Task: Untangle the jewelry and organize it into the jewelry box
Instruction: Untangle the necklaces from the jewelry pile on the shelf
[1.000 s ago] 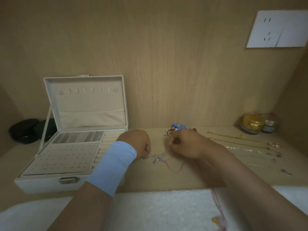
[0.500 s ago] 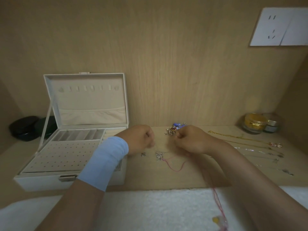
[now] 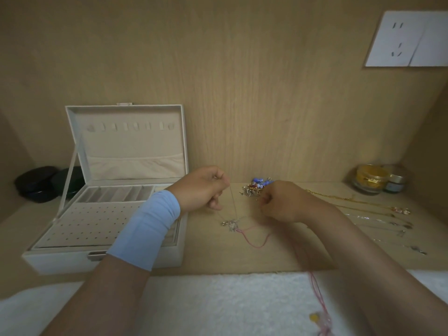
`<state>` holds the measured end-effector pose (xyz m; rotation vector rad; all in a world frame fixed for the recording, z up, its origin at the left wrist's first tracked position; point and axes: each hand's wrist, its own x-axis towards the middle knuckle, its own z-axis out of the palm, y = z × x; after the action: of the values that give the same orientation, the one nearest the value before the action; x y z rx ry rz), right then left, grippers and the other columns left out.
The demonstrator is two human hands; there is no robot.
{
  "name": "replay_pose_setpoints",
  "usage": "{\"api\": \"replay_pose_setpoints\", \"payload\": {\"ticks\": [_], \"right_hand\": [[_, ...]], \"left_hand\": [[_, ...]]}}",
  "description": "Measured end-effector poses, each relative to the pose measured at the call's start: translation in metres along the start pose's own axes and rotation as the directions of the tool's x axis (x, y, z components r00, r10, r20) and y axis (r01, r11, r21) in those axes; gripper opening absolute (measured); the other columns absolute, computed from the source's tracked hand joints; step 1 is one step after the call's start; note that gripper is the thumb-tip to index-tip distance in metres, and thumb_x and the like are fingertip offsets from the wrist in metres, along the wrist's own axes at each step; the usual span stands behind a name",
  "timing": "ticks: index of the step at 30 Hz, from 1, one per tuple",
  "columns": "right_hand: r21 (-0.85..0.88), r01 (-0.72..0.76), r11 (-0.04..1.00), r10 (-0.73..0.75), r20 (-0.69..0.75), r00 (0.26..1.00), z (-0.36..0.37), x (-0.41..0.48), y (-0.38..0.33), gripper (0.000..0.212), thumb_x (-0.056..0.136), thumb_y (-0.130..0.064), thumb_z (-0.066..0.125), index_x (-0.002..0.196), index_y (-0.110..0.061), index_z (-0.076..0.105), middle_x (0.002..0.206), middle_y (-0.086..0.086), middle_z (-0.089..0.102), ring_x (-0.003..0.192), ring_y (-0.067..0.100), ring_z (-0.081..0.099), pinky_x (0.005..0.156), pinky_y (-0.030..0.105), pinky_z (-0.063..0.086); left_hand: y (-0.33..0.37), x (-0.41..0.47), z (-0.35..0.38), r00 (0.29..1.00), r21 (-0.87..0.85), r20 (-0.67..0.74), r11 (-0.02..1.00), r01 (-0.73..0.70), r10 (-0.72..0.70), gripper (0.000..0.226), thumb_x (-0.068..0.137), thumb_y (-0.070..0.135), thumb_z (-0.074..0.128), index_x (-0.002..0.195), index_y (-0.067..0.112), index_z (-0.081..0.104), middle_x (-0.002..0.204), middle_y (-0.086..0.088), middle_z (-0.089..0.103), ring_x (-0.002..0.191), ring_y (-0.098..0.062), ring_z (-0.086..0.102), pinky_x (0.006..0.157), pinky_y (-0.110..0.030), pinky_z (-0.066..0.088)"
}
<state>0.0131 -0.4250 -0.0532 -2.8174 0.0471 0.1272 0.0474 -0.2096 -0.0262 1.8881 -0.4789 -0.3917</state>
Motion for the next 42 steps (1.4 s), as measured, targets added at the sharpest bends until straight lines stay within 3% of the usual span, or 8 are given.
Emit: {"api": "replay_pose_setpoints", "payload": {"ticks": [5,12,17,24,27,32,36,42], "right_hand": [[-0.113,0.004,0.994,-0.001,0.024,1.000,0.001,-0.002,-0.001,0.017,0.085,-0.022,0.051,0.083,-0.014,0.066,0.095,0.000,0.067,0.093,0.021,0.064,0.076,0.031,0.053],[0.493,0.270,0.827,-0.335,0.046,0.941,0.013,-0.011,-0.039,0.034,0.084,-0.009,0.069,0.117,-0.021,0.070,0.109,-0.011,0.072,0.096,0.002,0.067,0.083,0.017,0.051],[0.464,0.318,0.827,-0.372,0.027,0.928,0.028,-0.015,-0.044,0.015,0.084,-0.025,0.079,0.098,-0.020,0.078,0.067,-0.014,0.067,0.052,-0.005,0.057,0.052,0.008,0.041],[0.372,0.351,0.859,-0.373,-0.015,0.928,0.037,-0.013,-0.045,0.030,0.073,-0.041,0.085,0.091,-0.045,0.061,0.086,-0.012,0.065,0.068,-0.004,0.055,0.070,0.019,0.047],[0.356,0.395,0.847,-0.409,-0.041,0.912,0.038,-0.015,-0.049,0.010,0.083,-0.031,0.079,0.087,-0.036,0.071,0.079,-0.014,0.067,0.069,0.002,0.059,0.073,0.023,0.049],[0.684,0.220,0.696,-0.329,0.032,0.944,0.022,-0.017,-0.039,0.009,0.090,-0.010,0.071,0.084,-0.012,0.078,0.073,0.006,0.073,0.061,0.012,0.064,0.063,0.020,0.053],[0.864,-0.022,0.503,-0.167,0.123,0.978,0.011,-0.019,-0.036,0.012,0.090,-0.013,0.071,0.099,-0.005,0.074,0.077,0.009,0.074,0.054,0.013,0.062,0.055,0.022,0.051],[0.898,-0.220,0.382,-0.077,0.268,0.960,0.005,-0.016,-0.034,0.014,0.089,-0.017,0.072,0.101,-0.011,0.070,0.078,0.005,0.075,0.055,0.010,0.065,0.053,0.020,0.053]], "left_hand": [[0.007,-0.003,0.002,1.000,-0.002,-0.018,1.000,-0.021,0.021,0.007,0.099,0.013,0.053,0.092,0.010,0.055,0.062,0.001,0.039,0.049,-0.013,0.034,0.061,-0.043,0.061],[0.017,-0.005,0.005,0.985,0.140,-0.006,0.976,-0.168,0.170,0.009,0.096,0.016,0.056,0.088,0.015,0.059,0.050,0.015,0.048,0.046,-0.012,0.045,0.045,-0.025,0.045],[0.017,-0.006,0.001,0.977,0.259,-0.026,0.946,-0.197,0.210,0.007,0.095,0.015,0.058,0.089,0.014,0.061,0.050,0.015,0.050,0.044,-0.002,0.046,0.046,-0.014,0.039],[0.022,-0.010,0.007,0.981,0.046,0.006,0.980,-0.192,0.192,0.011,0.098,0.009,0.053,0.087,0.010,0.057,0.062,0.002,0.054,0.049,-0.014,0.051,0.043,-0.025,0.043],[0.022,-0.009,0.007,0.983,-0.033,0.014,0.983,-0.180,0.180,0.013,0.098,0.007,0.054,0.086,0.010,0.057,0.068,-0.001,0.056,0.052,-0.016,0.053,0.044,-0.027,0.047],[0.013,-0.003,0.007,0.988,0.022,-0.084,0.991,-0.129,0.130,0.008,0.096,0.007,0.056,0.090,0.009,0.061,0.075,-0.003,0.061,0.064,-0.015,0.061,0.059,-0.029,0.057],[-0.002,0.003,0.005,0.980,0.360,-0.133,0.929,-0.089,0.145,0.020,0.091,0.015,0.064,0.107,0.026,0.062,0.108,0.005,0.060,0.097,-0.009,0.058,0.088,-0.020,0.043],[0.006,-0.006,0.005,0.993,0.435,-0.012,0.895,-0.103,0.121,0.015,0.077,0.034,0.079,0.084,0.027,0.068,0.085,0.012,0.067,0.066,0.004,0.054,0.066,-0.016,0.040]]}}
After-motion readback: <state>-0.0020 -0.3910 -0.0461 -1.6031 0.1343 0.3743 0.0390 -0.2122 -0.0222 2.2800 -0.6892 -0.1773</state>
